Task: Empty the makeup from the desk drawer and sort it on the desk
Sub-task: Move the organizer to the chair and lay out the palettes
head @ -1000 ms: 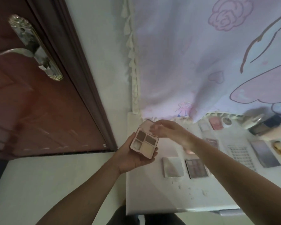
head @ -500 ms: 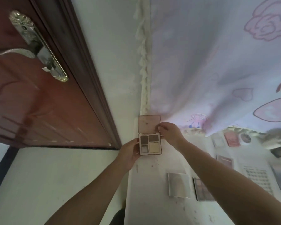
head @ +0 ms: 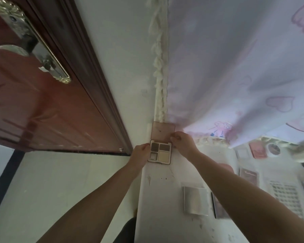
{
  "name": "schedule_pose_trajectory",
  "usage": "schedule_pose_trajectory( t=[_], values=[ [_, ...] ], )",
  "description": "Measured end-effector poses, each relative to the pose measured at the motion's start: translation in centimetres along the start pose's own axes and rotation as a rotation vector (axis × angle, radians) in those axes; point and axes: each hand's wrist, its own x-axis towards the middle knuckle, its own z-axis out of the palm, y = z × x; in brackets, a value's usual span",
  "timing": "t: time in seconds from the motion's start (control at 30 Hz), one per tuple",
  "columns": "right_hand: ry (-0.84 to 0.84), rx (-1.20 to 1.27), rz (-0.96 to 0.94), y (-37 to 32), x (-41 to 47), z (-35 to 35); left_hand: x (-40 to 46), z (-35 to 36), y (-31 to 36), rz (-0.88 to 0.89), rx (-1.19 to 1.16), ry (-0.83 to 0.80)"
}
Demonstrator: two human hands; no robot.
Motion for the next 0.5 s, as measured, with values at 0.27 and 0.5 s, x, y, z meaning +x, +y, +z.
schedule_pose_trajectory(
  t=[0.27,0.5],
  values=[
    [-0.066,-0.226,-0.093,2.4,-5.1,-3.7,-4.8,1.1,0.4,0.071,0.166,0.161],
    [-0.319,-1.012,-0.429,9.3,-13.6,-3.0,-9.6,6.5,-3.2,0.218,0.345,-0.02]
  ],
)
